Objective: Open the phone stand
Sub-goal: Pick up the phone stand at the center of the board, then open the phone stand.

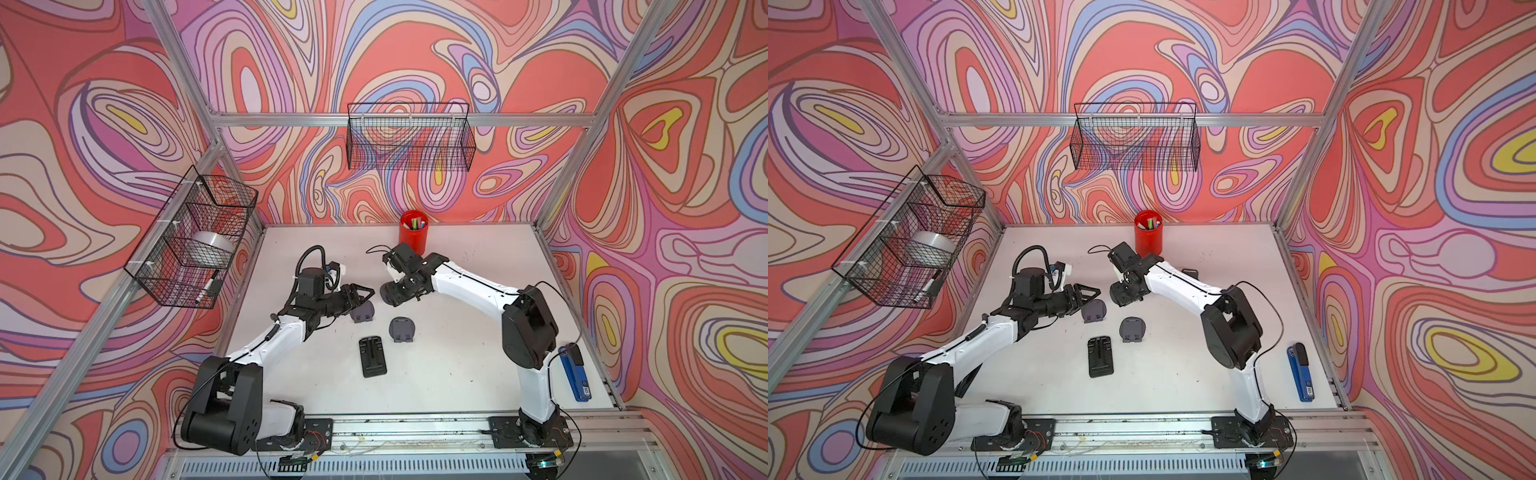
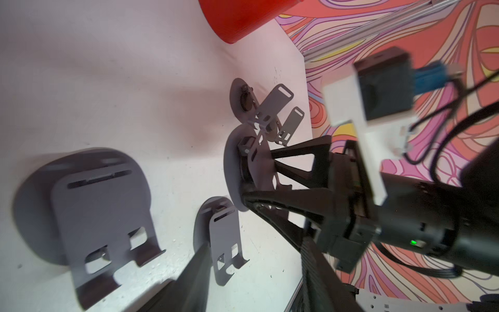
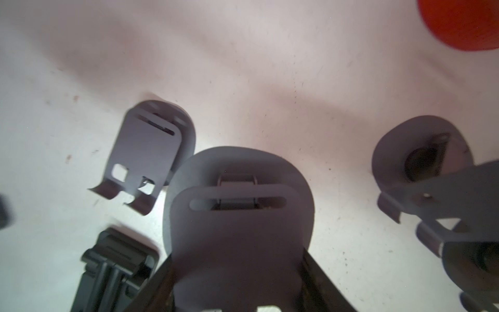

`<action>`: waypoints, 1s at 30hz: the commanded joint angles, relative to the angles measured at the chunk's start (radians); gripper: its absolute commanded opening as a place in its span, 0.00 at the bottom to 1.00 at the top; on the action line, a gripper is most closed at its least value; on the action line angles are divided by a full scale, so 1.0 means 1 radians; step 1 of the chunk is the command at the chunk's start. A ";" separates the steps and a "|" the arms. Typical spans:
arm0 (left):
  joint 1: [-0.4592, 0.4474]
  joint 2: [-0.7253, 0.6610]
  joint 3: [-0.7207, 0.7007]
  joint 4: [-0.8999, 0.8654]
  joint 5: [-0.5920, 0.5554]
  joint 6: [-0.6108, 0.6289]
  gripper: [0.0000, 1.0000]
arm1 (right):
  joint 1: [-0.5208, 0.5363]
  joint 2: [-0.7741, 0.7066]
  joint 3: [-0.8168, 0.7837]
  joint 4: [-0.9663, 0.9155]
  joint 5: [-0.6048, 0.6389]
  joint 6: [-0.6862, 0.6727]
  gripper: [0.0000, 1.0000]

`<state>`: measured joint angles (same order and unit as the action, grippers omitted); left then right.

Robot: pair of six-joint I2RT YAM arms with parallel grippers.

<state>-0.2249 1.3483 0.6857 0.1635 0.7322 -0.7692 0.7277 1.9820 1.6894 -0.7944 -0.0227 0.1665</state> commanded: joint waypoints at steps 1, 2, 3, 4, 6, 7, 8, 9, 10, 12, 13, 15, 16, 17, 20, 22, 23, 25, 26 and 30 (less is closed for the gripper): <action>-0.021 0.016 -0.014 0.152 -0.016 -0.064 0.52 | -0.004 -0.080 -0.037 0.037 -0.018 0.034 0.23; -0.030 0.022 -0.011 0.165 -0.018 -0.071 0.53 | -0.004 -0.101 -0.044 0.040 -0.019 0.034 0.23; -0.039 0.028 -0.007 0.176 -0.022 -0.077 0.52 | -0.004 -0.116 -0.050 0.040 -0.022 0.036 0.23; -0.050 0.035 -0.004 0.195 -0.027 -0.084 0.52 | -0.004 -0.132 -0.056 0.042 -0.027 0.037 0.23; -0.069 0.050 0.005 0.223 -0.037 -0.096 0.52 | -0.004 -0.156 -0.066 0.046 -0.032 0.037 0.23; -0.080 0.059 0.013 0.229 -0.043 -0.101 0.52 | -0.004 -0.167 -0.073 0.049 -0.035 0.039 0.23; -0.087 0.068 0.019 0.241 -0.045 -0.107 0.51 | -0.004 -0.176 -0.078 0.053 -0.035 0.041 0.23; -0.094 0.078 0.023 0.254 -0.044 -0.113 0.49 | -0.004 -0.183 -0.083 0.055 -0.034 0.042 0.23; -0.100 0.089 0.027 0.271 -0.043 -0.122 0.48 | -0.003 -0.188 -0.090 0.056 -0.036 0.042 0.23; -0.111 0.109 0.037 0.286 -0.044 -0.131 0.45 | -0.003 -0.196 -0.095 0.057 -0.036 0.042 0.23; -0.116 0.118 0.045 0.290 -0.044 -0.132 0.44 | -0.004 -0.200 -0.097 0.058 -0.036 0.042 0.23; -0.123 0.133 0.053 0.299 -0.046 -0.135 0.42 | -0.004 -0.205 -0.106 0.066 -0.044 0.043 0.23; -0.125 0.141 0.056 0.305 -0.047 -0.139 0.41 | -0.003 -0.205 -0.109 0.070 -0.048 0.045 0.22; -0.126 0.148 0.058 0.313 -0.046 -0.143 0.41 | -0.004 -0.205 -0.111 0.070 -0.052 0.045 0.22; -0.132 0.165 0.070 0.328 -0.039 -0.151 0.41 | -0.004 -0.205 -0.114 0.070 -0.053 0.047 0.22; -0.139 0.175 0.078 0.335 -0.032 -0.153 0.40 | -0.004 -0.205 -0.114 0.071 -0.054 0.047 0.22; -0.141 0.179 0.081 0.336 -0.032 -0.153 0.39 | -0.004 -0.204 -0.113 0.073 -0.053 0.047 0.22; -0.146 0.187 0.080 0.348 -0.027 -0.160 0.36 | -0.004 -0.205 -0.109 0.076 -0.054 0.047 0.21; -0.148 0.191 0.080 0.357 -0.023 -0.164 0.34 | -0.004 -0.205 -0.109 0.078 -0.057 0.047 0.21; -0.151 0.208 0.081 0.396 -0.001 -0.185 0.16 | -0.004 -0.206 -0.103 0.088 -0.062 0.048 0.21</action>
<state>-0.3672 1.5379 0.7406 0.4858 0.7059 -0.9310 0.7231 1.8137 1.5841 -0.7464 -0.0612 0.2043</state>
